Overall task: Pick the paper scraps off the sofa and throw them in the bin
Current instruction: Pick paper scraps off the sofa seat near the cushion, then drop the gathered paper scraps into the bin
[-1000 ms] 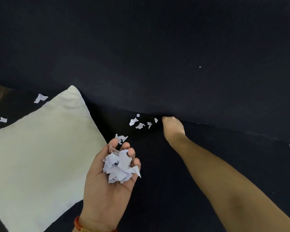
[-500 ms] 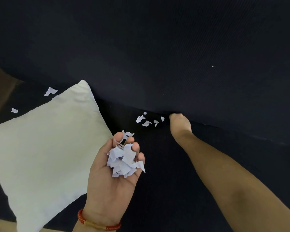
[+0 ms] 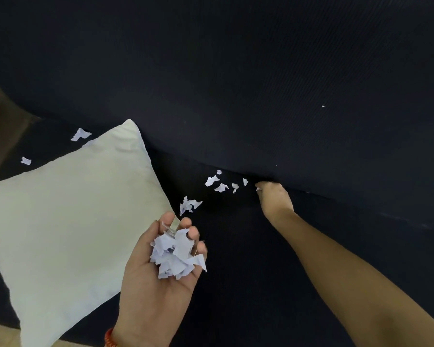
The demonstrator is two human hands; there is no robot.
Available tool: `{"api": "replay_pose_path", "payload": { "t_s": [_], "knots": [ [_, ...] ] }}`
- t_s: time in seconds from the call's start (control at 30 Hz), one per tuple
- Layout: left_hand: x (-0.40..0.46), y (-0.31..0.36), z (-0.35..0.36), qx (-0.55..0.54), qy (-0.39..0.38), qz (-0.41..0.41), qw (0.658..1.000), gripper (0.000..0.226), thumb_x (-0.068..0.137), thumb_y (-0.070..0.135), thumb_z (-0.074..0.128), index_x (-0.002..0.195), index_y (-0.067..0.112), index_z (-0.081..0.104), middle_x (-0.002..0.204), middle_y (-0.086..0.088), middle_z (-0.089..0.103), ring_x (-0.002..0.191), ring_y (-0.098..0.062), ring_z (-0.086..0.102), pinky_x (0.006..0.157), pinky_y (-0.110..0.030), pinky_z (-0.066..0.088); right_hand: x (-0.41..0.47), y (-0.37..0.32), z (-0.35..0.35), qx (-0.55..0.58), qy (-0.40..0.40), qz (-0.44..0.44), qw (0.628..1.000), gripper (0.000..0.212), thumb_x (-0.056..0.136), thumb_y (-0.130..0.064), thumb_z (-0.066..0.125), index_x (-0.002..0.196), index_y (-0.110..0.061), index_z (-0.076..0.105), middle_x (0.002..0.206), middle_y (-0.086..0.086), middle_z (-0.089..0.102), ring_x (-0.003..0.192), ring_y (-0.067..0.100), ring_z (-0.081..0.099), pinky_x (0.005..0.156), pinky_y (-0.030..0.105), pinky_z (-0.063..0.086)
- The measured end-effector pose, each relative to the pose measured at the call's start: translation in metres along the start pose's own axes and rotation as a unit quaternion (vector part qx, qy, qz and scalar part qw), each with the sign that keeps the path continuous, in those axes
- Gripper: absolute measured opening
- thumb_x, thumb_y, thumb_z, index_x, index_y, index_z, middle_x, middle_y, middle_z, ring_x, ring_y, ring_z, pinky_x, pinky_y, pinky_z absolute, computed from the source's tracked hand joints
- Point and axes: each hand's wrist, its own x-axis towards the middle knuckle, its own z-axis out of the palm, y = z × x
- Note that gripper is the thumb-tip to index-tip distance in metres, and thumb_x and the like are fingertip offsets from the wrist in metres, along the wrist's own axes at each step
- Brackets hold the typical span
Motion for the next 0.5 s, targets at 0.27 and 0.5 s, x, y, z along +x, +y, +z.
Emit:
{"api": "replay_pose_path", "payload": {
  "t_s": [0.27, 0.5],
  "knots": [
    [0.003, -0.002, 0.019, -0.01, 0.043, -0.033, 0.998, 0.052, 0.1, 0.032, 0.042, 0.07, 0.02, 0.083, 0.083, -0.006, 0.069, 0.061, -0.017, 0.069, 0.051, -0.031, 0.062, -0.005, -0.004, -0.002, -0.028, -0.003, -0.028, 0.999, 0.031, 0.095, 0.014, 0.055, 0.115, -0.006, 0.069, 0.105, 0.014, 0.073, 0.096, 0.031, 0.071, 0.082, 0.039, 0.061],
    [-0.011, 0.006, 0.033, -0.018, 0.048, -0.046, 0.998, 0.044, 0.107, 0.033, 0.046, 0.091, 0.018, 0.084, 0.099, -0.007, 0.071, 0.08, -0.021, 0.07, 0.064, -0.035, 0.063, -0.073, -0.024, -0.057, 0.589, 0.06, 0.248, 0.767, 0.018, 0.097, 0.0, 0.07, 0.109, -0.01, 0.079, 0.11, 0.008, 0.077, 0.096, 0.021, 0.077, 0.089, 0.034, 0.064]
  ]
}}
